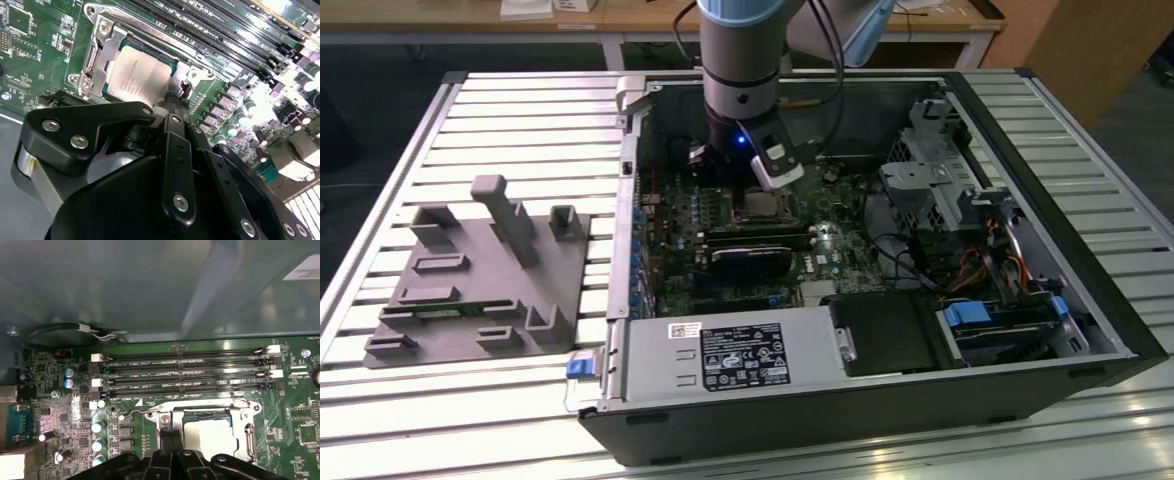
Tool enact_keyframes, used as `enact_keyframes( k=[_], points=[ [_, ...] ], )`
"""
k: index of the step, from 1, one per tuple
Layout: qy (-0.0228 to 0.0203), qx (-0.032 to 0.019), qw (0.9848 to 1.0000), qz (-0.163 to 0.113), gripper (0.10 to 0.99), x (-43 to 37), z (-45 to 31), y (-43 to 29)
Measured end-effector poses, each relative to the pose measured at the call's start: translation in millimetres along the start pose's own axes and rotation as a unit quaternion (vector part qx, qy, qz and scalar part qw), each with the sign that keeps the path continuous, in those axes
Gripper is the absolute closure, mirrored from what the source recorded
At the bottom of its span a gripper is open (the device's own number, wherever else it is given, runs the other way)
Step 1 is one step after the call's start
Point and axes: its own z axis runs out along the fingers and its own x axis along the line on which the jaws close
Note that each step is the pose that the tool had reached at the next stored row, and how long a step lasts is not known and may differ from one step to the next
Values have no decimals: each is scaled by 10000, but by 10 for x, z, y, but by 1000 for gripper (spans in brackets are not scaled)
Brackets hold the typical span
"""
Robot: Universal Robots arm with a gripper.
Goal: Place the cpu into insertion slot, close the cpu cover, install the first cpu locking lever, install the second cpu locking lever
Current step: 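Close the cpu cover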
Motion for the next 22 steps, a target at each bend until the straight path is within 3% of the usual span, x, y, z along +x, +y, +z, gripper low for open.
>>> enact_keyframes(
  k=[6, 16, 18, 22],
  points=[
    [0, 7, 10000, 0, 980, -28, -31, 6],
    [-3, 43, 10000, -1, 980, -309, -21, 30],
    [-6, 91, 10000, -3, 980, -322, -25, 33],
    [-7, 100, 9999, -3, 980, -326, -91, 42]
  ],
)
